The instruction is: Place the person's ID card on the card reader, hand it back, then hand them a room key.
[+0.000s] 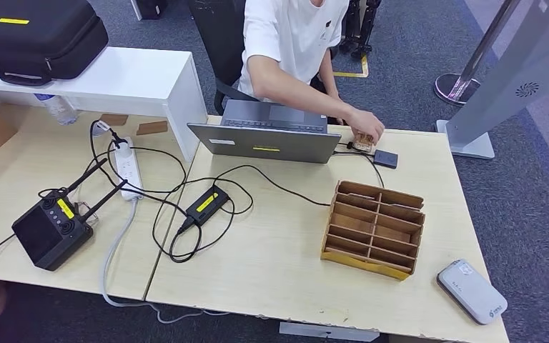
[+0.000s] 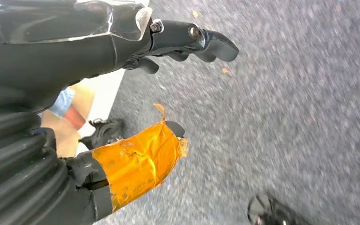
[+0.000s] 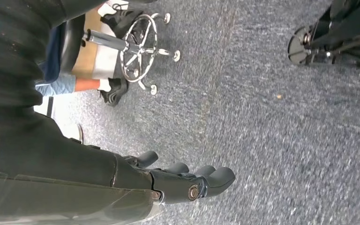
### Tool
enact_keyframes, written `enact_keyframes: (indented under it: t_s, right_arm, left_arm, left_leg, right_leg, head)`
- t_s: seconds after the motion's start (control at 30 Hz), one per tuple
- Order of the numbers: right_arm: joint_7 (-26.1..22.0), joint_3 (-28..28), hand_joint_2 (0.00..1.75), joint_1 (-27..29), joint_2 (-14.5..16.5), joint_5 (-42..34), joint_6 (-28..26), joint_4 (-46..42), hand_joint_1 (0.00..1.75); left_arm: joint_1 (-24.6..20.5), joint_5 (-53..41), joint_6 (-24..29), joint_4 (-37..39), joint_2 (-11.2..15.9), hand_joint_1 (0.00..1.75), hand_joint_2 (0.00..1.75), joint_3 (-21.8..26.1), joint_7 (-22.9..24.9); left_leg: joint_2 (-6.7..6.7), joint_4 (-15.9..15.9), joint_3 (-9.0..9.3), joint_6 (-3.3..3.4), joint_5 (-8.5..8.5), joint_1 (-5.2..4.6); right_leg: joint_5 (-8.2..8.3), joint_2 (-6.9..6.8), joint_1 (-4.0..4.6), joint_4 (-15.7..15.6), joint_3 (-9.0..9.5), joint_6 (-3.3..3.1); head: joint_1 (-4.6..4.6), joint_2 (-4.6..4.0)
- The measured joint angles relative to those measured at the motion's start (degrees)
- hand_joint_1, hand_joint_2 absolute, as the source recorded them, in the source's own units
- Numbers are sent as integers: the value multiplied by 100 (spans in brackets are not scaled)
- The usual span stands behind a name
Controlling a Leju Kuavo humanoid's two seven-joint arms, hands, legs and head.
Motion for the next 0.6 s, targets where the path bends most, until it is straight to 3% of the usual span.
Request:
enact_keyframes:
  t_s: [0.3, 0.6]
  right_arm:
    - [-34, 562, 175, 103, -2, -902, 41, -133, 0]
    - [-75, 1439, 175, 224, -78, -2021, 171, -306, 0]
  left_arm:
    - [132, 771, -511, -3, 244, 0, 175, -708, -55]
    - [308, 1693, -821, -72, 443, 0, 175, -1821, -87]
  left_leg:
    - [1, -2, -1, 0, 0, 0]
    - [1, -2, 0, -1, 0, 0]
  right_leg:
    - [-1, 0, -3, -1, 1, 0]
    - [0, 1, -2, 0, 0, 0]
  head:
    - [3, 0]
    - [1, 0]
